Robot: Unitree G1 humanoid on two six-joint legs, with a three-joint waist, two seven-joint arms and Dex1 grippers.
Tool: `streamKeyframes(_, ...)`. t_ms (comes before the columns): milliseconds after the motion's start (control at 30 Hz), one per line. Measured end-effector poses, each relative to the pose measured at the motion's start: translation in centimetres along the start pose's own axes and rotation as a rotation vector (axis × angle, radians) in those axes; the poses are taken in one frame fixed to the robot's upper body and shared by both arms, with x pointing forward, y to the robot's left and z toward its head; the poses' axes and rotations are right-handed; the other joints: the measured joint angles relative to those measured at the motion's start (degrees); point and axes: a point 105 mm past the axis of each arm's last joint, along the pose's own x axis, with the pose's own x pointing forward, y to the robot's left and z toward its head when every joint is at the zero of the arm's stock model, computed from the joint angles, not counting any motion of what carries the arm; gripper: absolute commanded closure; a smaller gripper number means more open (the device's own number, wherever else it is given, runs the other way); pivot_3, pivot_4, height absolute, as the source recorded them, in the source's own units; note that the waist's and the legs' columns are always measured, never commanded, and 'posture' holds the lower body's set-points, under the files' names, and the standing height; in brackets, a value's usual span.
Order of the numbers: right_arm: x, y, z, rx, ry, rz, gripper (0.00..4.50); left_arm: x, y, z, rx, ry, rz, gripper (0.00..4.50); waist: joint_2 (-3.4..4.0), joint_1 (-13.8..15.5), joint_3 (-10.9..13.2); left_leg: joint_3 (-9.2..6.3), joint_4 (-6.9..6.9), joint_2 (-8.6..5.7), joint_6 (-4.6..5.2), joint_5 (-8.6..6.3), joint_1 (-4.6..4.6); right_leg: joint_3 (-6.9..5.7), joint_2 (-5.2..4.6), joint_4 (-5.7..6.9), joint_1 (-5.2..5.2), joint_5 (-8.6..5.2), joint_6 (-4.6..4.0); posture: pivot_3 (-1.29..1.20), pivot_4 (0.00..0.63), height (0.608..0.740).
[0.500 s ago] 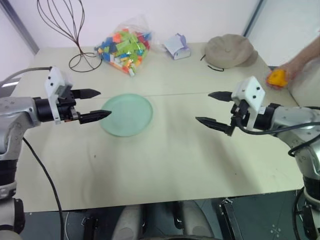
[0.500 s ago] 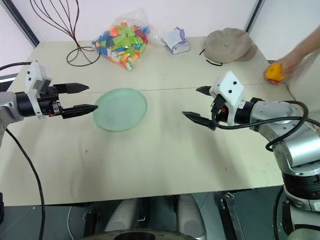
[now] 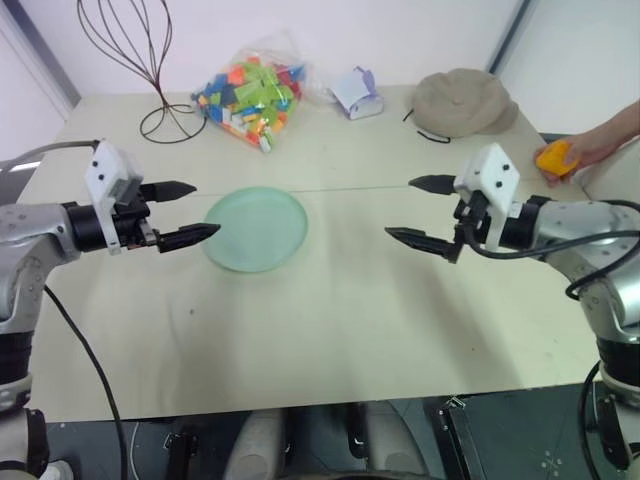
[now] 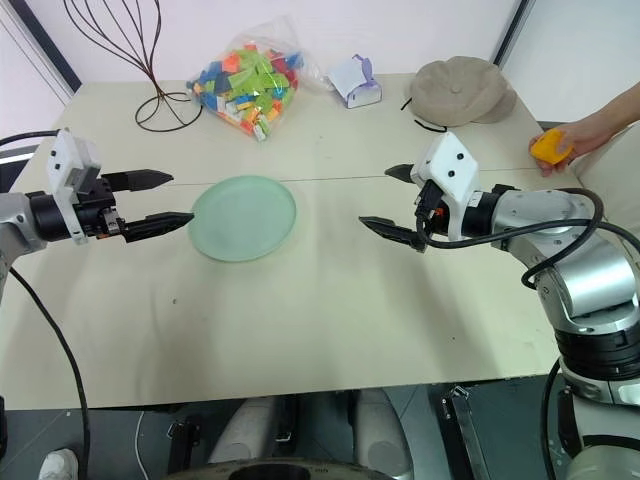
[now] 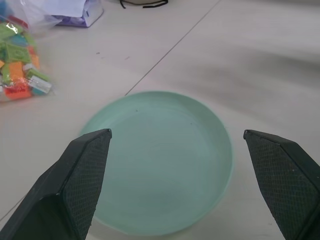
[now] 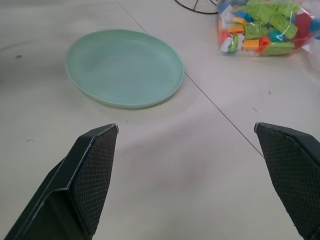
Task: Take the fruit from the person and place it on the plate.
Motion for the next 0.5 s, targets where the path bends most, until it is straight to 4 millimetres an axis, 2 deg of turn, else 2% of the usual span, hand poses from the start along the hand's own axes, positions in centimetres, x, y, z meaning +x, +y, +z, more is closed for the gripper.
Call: streamKeyframes(500, -0.2, -0.12, -0.68, 0.019, 0.016, -0.02, 0.0, 0.52, -0.15, 0.23, 0.004, -0.015, -0.011, 0.06, 0.0, 0.0, 0.0, 0.0, 0.0, 0.0, 0.0, 0.0, 0.0, 0.0, 0.0, 0.0, 0.0, 0.0, 0.0, 0.0, 0.15, 0.74)
